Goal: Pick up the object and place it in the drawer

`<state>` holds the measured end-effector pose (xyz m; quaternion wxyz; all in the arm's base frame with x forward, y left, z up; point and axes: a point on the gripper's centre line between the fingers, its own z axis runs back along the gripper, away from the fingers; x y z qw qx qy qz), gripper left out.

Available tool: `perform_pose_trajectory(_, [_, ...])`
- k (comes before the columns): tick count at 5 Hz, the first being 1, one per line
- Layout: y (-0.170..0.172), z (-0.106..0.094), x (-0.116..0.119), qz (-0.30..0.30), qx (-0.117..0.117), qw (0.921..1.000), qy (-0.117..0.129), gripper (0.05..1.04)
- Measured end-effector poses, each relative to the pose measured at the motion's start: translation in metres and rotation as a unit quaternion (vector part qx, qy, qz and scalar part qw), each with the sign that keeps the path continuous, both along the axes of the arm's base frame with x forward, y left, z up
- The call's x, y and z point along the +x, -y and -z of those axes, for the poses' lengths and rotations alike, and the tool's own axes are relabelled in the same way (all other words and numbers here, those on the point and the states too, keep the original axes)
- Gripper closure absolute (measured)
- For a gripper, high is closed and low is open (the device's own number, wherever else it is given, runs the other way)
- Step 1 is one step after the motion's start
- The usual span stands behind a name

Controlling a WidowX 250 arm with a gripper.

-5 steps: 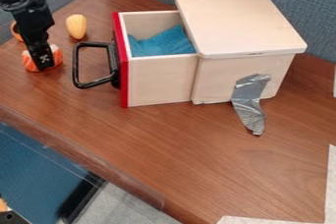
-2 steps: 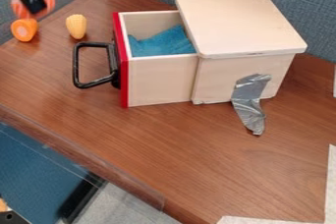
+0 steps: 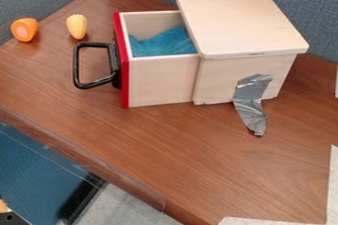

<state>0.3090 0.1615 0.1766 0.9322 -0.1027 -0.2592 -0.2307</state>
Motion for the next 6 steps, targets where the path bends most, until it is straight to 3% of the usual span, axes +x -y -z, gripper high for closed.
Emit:
perform_pose_trajectory(1, [0.043,-0.019,0.012,0.039,-0.016,0.9990,0.013,0.475])
perform_pose_trajectory(2, [0.084,-0.021,0.023,0.072,-0.024,0.9971,0.000,0.475])
perform_pose_trajectory(3, [0.100,-0.014,0.036,0.082,0.010,0.9965,0.005,0.475])
perform_pose_trajectory(4, [0.098,0.025,0.043,0.084,0.021,0.9960,-0.021,0.475])
perform_pose_trajectory(5, [0.098,0.047,0.044,0.094,0.023,0.9950,-0.024,0.475])
perform_pose_trajectory(6, [0.100,0.053,0.044,0.097,0.020,0.9950,-0.016,0.475])
